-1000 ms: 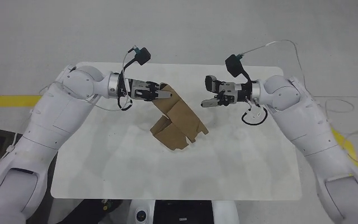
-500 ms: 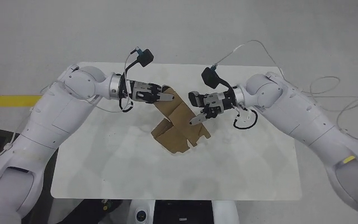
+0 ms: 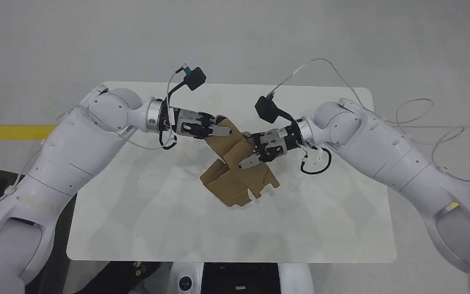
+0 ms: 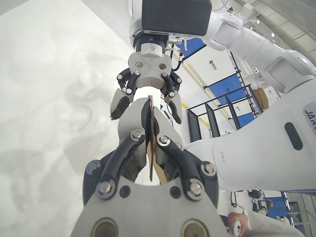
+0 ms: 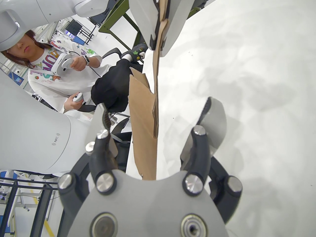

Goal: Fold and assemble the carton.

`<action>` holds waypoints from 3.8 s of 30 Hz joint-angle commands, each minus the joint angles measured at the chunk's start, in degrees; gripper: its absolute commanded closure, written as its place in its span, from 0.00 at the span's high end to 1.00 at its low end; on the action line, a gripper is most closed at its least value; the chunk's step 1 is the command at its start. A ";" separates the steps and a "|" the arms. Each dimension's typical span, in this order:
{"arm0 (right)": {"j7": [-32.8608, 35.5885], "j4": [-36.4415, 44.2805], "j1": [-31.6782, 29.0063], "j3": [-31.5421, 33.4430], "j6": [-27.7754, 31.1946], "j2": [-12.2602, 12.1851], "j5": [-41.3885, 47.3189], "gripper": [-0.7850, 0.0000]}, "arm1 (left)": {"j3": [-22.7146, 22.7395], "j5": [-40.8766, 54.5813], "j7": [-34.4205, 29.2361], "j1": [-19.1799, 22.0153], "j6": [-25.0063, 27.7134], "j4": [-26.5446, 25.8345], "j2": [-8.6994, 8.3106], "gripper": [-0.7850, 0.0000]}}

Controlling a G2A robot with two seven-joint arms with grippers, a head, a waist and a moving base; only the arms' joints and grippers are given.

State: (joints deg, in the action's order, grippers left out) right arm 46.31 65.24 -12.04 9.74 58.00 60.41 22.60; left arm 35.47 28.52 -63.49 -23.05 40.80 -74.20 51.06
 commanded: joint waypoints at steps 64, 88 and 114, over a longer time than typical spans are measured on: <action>-2.80 -0.57 -2.01 2.40 -3.50 -1.00 11.03 0.00 | 7.42 8.84 9.75 -5.80 3.45 1.01 -2.85 1.00; -1.65 -1.01 -12.33 15.59 -15.80 -2.31 28.43 0.00 | 10.15 7.97 20.09 -17.47 -1.31 -3.61 -1.05 1.00; -3.27 -8.01 -14.05 22.04 -16.84 3.54 21.42 0.00 | 10.57 1.67 22.05 -21.02 -6.83 -5.26 2.54 0.00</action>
State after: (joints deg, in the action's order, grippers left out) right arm 42.99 57.28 -25.97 31.47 41.24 63.85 44.22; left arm 45.86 29.96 -41.41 -43.98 34.20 -79.66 53.51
